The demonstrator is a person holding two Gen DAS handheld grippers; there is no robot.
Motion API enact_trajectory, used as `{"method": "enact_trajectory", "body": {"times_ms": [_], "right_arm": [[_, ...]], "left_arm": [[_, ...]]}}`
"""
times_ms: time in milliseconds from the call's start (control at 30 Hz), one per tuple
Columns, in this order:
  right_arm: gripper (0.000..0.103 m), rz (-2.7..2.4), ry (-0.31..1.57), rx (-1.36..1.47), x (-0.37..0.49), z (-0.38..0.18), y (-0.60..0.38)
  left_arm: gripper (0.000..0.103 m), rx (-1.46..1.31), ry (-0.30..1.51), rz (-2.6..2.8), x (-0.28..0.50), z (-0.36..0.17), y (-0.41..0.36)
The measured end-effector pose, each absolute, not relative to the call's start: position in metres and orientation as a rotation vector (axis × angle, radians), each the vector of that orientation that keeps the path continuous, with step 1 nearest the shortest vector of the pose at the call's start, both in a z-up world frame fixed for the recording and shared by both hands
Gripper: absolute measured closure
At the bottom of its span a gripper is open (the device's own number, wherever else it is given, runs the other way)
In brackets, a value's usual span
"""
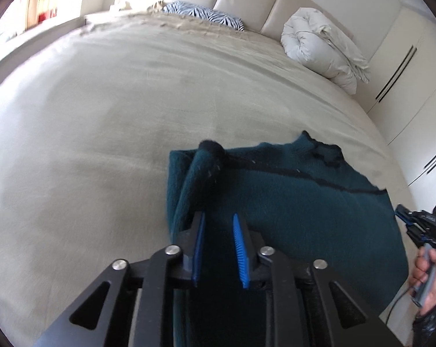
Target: Fold small clothes
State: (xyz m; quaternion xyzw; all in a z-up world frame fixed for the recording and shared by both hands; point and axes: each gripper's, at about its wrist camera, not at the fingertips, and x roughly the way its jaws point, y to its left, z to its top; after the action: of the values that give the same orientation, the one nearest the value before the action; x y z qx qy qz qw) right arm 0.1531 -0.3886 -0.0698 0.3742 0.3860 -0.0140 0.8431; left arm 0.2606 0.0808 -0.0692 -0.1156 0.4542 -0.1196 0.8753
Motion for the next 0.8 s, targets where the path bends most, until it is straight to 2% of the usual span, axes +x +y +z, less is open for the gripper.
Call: {"method": "enact_trajectory", "body": {"times_ms": [100, 167, 367, 800], "right_arm": [[0.095, 0.109, 0.837, 0.742, 0.134, -0.060, -0.347], [0.095, 0.215, 0.874, 0.702, 0.123, -0.061, -0.313], [0.095, 0.257, 1.004, 0.642, 0.114, -0.091, -0.273], [0.092, -0.014, 0.923, 0.727, 0.059, -0.083, -0.368]], "left_arm": [[0.053, -0.204, 0.925, -0.241, 0.234, -0.060, 0.072], [0.049, -0.146, 0.927, -0.229, 0.219, -0.061, 0.063], [0.049, -0.116, 0.949, -0.210, 0.207, -0.072, 0.061], [0.049, -0.113, 0.948, -0.219, 0.201, -0.077, 0.066]]}}
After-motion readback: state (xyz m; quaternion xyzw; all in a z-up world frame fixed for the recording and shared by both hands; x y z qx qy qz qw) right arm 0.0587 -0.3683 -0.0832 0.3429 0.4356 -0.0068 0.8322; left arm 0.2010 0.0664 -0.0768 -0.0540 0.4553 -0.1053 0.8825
